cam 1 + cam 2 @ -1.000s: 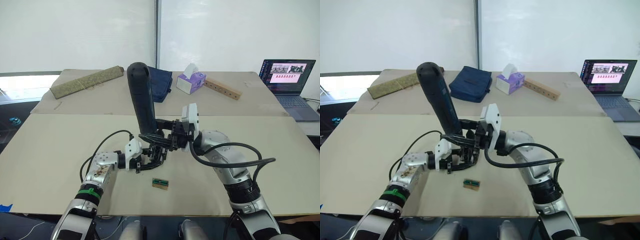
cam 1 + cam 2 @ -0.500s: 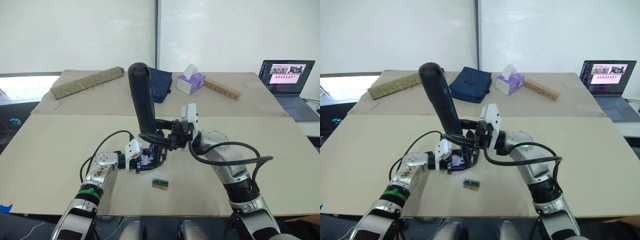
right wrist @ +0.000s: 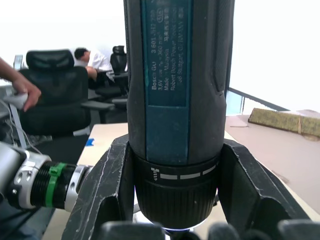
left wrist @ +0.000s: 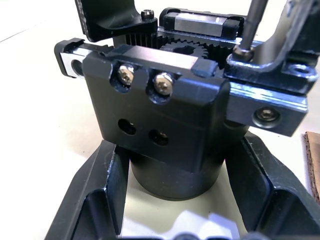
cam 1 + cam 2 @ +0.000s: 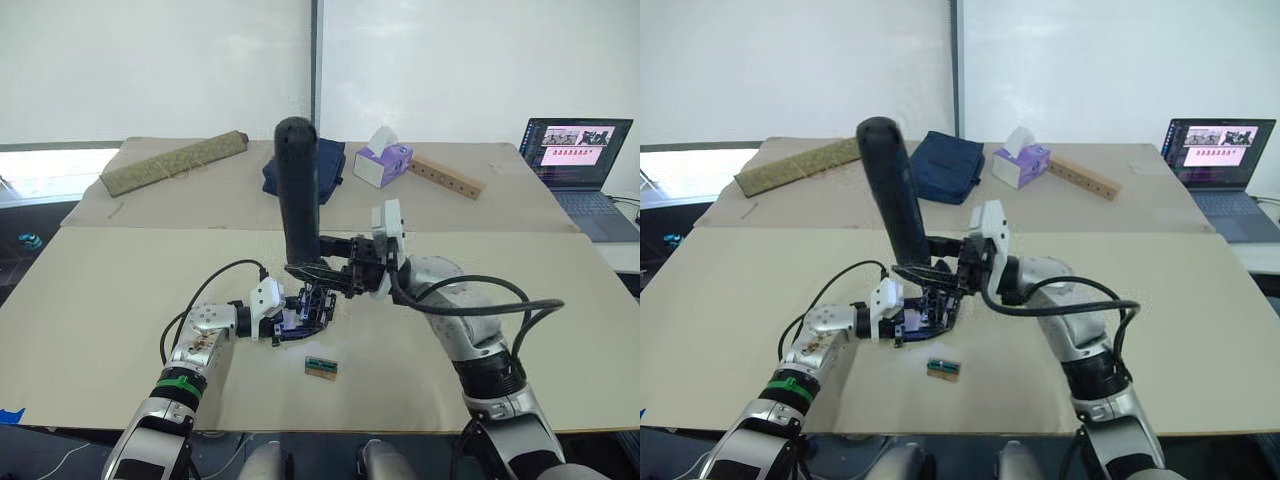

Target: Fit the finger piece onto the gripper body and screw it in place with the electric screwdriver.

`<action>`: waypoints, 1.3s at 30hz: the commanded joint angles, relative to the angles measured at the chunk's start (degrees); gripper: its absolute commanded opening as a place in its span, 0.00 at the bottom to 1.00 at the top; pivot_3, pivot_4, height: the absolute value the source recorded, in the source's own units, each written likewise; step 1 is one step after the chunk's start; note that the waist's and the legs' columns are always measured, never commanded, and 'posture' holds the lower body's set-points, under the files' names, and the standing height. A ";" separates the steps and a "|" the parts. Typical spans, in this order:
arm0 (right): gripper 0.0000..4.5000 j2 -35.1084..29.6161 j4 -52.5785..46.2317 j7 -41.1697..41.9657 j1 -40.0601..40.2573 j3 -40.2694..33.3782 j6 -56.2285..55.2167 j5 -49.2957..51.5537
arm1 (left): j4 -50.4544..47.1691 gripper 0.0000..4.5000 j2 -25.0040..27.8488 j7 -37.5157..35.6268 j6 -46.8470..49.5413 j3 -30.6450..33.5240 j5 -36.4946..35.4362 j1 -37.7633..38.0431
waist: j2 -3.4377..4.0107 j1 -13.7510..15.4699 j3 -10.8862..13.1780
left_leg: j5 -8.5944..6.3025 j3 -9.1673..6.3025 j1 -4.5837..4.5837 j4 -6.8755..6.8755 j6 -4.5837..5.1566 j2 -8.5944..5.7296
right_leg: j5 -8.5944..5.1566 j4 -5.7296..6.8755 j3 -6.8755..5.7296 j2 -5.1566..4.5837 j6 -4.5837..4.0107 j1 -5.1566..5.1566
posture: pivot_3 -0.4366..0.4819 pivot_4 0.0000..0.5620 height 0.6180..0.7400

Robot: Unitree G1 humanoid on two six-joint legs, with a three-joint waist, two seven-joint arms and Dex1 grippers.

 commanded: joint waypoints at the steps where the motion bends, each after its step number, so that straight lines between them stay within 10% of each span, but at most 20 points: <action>1: 0.42 0.26 -5.46 0.30 -4.52 -4.31 0.97 5.70 | 0.85 0.51 0.30 0.76 1.59 -1.83 2.27 0.75 | 0.01 0.04 0.01 | 0.02 0.00 -0.23 0.02 -0.02 -0.03 | 0.01 0.09 0.02 -0.02 0.00 -0.27 | 0.48 0.27 1.00; 9: 0.42 -1.33 -7.23 1.44 -6.29 -5.41 1.81 7.38 | 0.47 0.51 0.44 1.15 3.74 -2.09 2.01 1.13 | 0.03 0.22 0.04 | 0.04 -0.02 -0.36 0.06 -0.05 -0.04 | 0.02 0.10 0.00 -0.03 0.00 -0.38 | 0.48 0.27 1.00; 14: 0.42 0.27 -11.26 -0.98 -11.43 -7.48 2.69 11.74 | -1.29 1.00 1.81 1.33 6.14 -0.47 0.70 2.45 | 0.12 -0.08 0.13 | 0.04 -0.01 -0.35 0.05 -0.04 -0.04 | 0.02 0.13 0.01 0.00 0.00 -0.39 | 0.48 0.27 1.00; 27: 0.42 -17.77 -22.33 -4.73 1.37 -20.72 10.67 20.33 | -4.16 1.00 15.77 -13.13 -4.17 13.00 -12.44 11.79 | 0.20 -1.70 0.30 | 0.04 0.11 -0.29 -0.41 -0.05 0.51 | -0.15 0.15 0.02 -0.01 -0.50 -0.69 | 0.48 0.27 1.00; 39: 0.42 -19.64 -29.81 -3.69 23.44 -23.35 1.51 13.70 | -15.17 1.00 18.86 -17.88 3.06 14.08 -17.24 16.78 | 0.15 -0.24 0.45 | 0.08 0.39 -1.03 -0.22 -0.10 0.51 | 0.00 0.15 0.06 0.12 -0.44 -1.39 | 0.48 0.27 1.00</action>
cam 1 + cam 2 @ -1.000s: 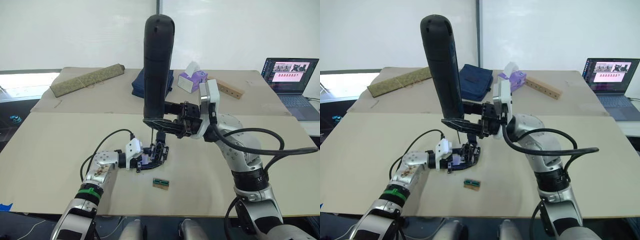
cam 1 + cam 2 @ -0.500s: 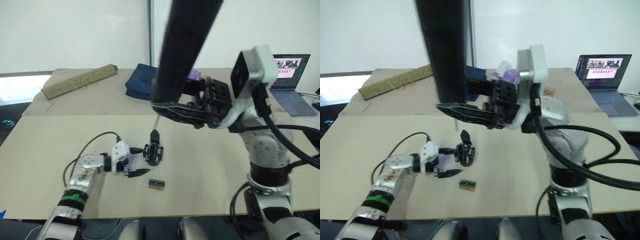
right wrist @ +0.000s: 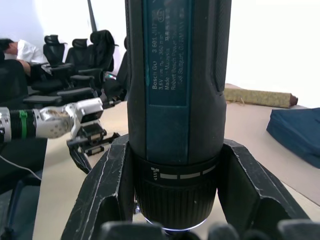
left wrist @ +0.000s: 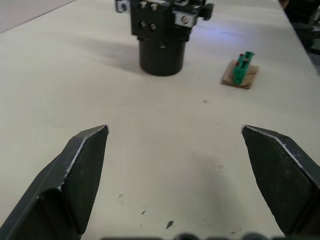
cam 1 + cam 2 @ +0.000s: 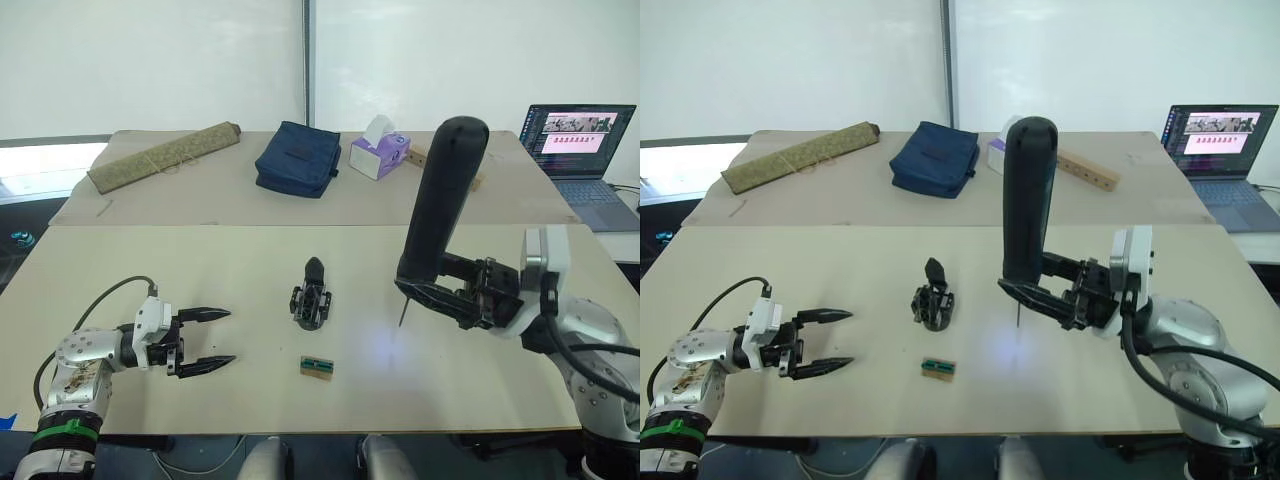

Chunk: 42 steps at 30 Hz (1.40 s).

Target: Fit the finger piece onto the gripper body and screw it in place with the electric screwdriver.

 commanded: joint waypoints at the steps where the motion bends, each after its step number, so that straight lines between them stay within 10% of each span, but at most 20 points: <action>1: 0.42 0.74 -5.08 -1.91 -2.72 0.93 -3.03 0.27 | -7.65 1.00 -0.60 1.11 5.16 -2.61 -0.83 0.31 | -0.02 -0.07 0.02 | 0.00 0.02 0.00 0.08 0.00 0.00 | 0.00 0.01 0.01 0.01 0.01 0.00 | 0.48 0.27 1.00; 20: 0.42 10.22 -1.31 3.03 -8.97 25.53 -9.78 -8.85 | -11.01 1.00 -7.69 7.09 -1.53 -17.01 11.14 0.55 | -0.09 0.27 0.06 | 0.00 -0.02 0.01 0.23 0.00 0.27 | 0.06 0.06 0.04 0.63 -0.14 0.02 | 0.48 0.27 1.00; 42: 0.42 14.94 8.31 7.16 -9.24 29.22 -15.99 -15.49 | -5.65 1.00 -13.42 8.96 -4.40 -21.89 13.95 -0.92 | 0.17 1.54 -0.10 | -0.02 0.07 0.13 0.59 0.02 0.13 | 0.06 0.08 -0.03 0.51 -0.07 0.41 | 0.48 0.27 1.00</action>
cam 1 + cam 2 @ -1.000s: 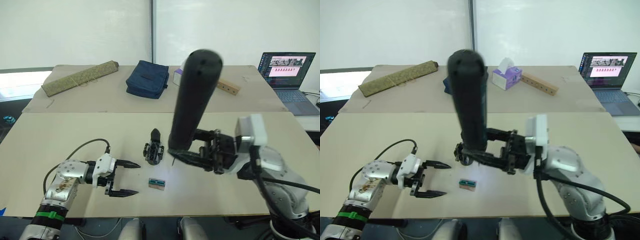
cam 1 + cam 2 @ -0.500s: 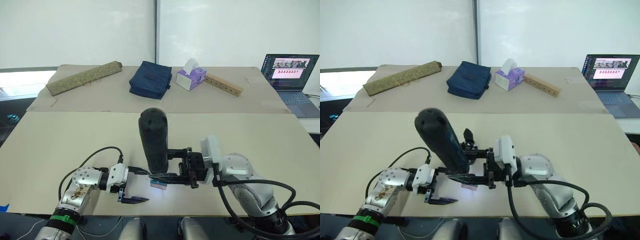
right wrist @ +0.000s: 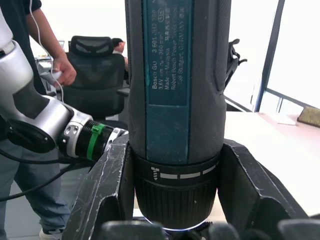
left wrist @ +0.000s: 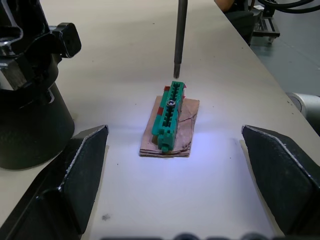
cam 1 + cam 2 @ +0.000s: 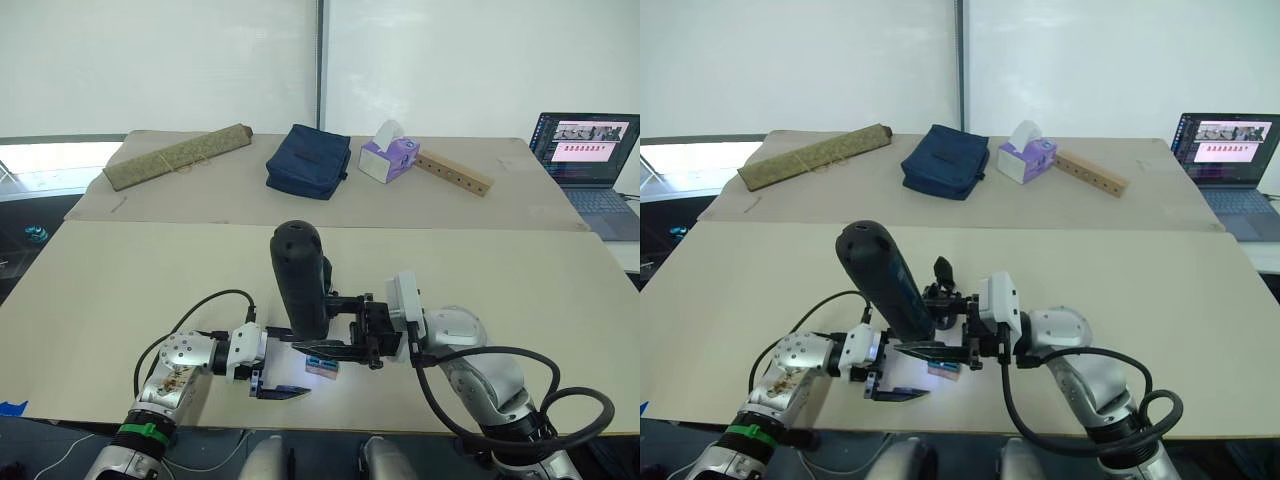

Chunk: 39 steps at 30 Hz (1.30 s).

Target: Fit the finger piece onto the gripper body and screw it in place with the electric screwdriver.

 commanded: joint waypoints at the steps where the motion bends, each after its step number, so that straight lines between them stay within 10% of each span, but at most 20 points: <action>1: 0.42 0.84 -1.04 0.55 -0.98 -0.35 -2.46 0.35 | 1.76 1.00 -1.45 0.26 0.50 -3.80 2.35 1.16 | 0.00 0.00 0.00 | 0.00 -0.01 0.00 0.01 0.00 0.00 | 0.00 0.00 0.00 0.00 0.00 0.01 | 0.48 0.27 1.00; 39: 0.42 1.48 1.36 1.63 -0.72 -1.11 -2.04 -0.88 | -0.27 1.00 -0.69 0.60 5.04 -4.93 3.12 0.72 | 0.00 -0.10 0.00 | -0.10 -0.06 0.54 -0.02 0.10 0.01 | -0.05 -0.11 0.00 -0.02 0.06 0.58 | 0.48 0.27 1.00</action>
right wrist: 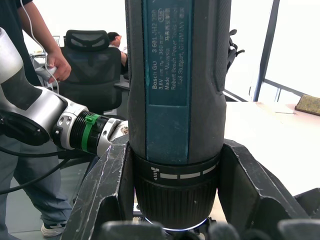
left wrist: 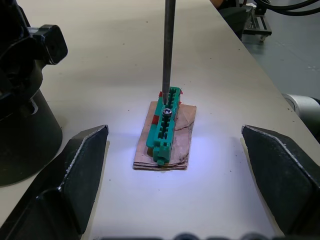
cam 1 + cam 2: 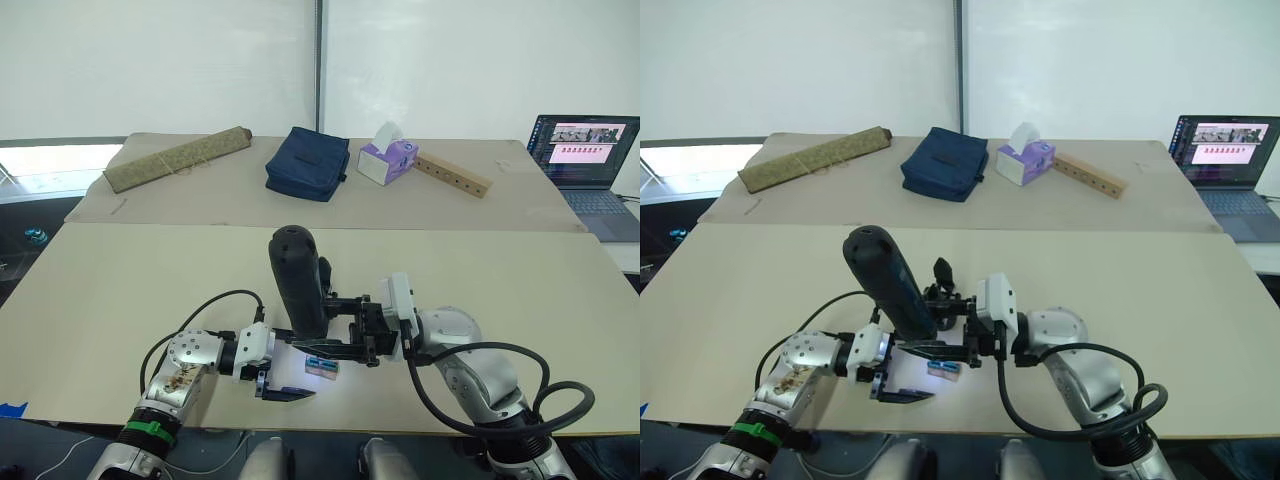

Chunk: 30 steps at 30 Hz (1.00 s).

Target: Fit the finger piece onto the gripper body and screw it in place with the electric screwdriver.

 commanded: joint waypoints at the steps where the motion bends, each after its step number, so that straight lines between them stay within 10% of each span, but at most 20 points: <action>1: 0.42 0.20 -1.93 0.25 -0.68 -0.99 -1.68 1.30 | 0.88 1.00 -0.54 0.38 1.42 -3.24 1.98 1.43 | 0.00 0.00 0.00 | 0.00 0.00 0.00 0.00 0.00 0.00 | 0.00 0.00 0.00 0.00 0.00 0.00 | 0.48 0.27 1.00; 30: 0.42 -0.50 -1.83 -0.28 0.27 -0.88 -1.29 1.35 | -1.58 1.00 -0.17 0.81 4.10 -3.92 1.82 1.28 | 0.00 0.00 0.00 | 0.00 -0.01 -0.01 0.00 -0.01 0.01 | -0.01 -0.01 0.00 0.00 0.01 -0.01 | 0.48 0.27 1.00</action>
